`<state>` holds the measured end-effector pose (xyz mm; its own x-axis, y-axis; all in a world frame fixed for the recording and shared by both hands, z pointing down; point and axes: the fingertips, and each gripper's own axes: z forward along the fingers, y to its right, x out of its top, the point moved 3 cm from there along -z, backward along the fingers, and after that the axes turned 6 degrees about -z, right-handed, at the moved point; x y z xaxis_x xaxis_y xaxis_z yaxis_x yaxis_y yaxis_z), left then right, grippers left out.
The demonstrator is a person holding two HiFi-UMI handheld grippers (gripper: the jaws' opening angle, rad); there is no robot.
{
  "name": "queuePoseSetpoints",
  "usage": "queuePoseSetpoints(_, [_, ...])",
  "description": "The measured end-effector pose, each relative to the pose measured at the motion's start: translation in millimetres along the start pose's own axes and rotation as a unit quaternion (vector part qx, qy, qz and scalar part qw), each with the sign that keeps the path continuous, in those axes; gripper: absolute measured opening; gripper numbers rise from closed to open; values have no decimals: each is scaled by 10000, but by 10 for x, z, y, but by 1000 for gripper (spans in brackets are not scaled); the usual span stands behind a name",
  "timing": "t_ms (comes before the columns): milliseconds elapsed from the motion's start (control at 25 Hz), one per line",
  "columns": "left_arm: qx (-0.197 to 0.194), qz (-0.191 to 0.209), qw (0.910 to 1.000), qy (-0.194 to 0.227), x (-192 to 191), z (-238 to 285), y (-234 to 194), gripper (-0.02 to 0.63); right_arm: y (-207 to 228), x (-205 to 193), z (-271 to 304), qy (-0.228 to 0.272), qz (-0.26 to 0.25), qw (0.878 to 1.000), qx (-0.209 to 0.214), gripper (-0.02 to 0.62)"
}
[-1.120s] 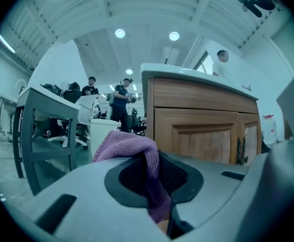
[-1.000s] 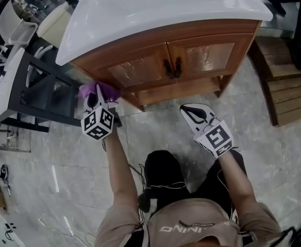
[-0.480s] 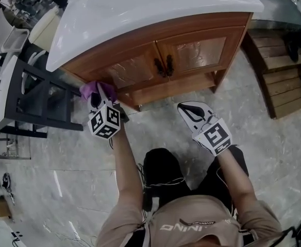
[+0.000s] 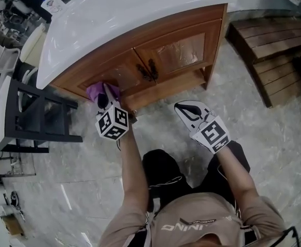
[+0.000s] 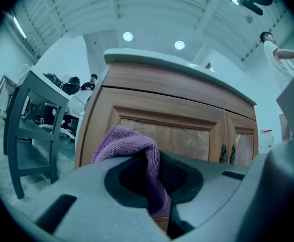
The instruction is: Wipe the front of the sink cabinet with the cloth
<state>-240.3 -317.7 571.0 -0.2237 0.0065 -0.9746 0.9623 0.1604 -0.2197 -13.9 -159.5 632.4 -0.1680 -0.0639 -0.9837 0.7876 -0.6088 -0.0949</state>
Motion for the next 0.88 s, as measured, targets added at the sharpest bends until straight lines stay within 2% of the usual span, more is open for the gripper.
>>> queuePoseSetpoints(400, [-961, -166, 9948, -281, -209, 72, 979, 37, 42, 2, -107, 88, 120, 9998, -163, 11])
queuePoseSetpoints(680, [-1087, -131, 9935, -319, -291, 20, 1258, 37, 126, -39, -257, 85, 183, 9993, -330, 11])
queuePoseSetpoints(880, [-1002, -36, 9945, -289, -317, -11, 1366, 37, 163, -53, -354, 99, 179, 9990, -398, 11])
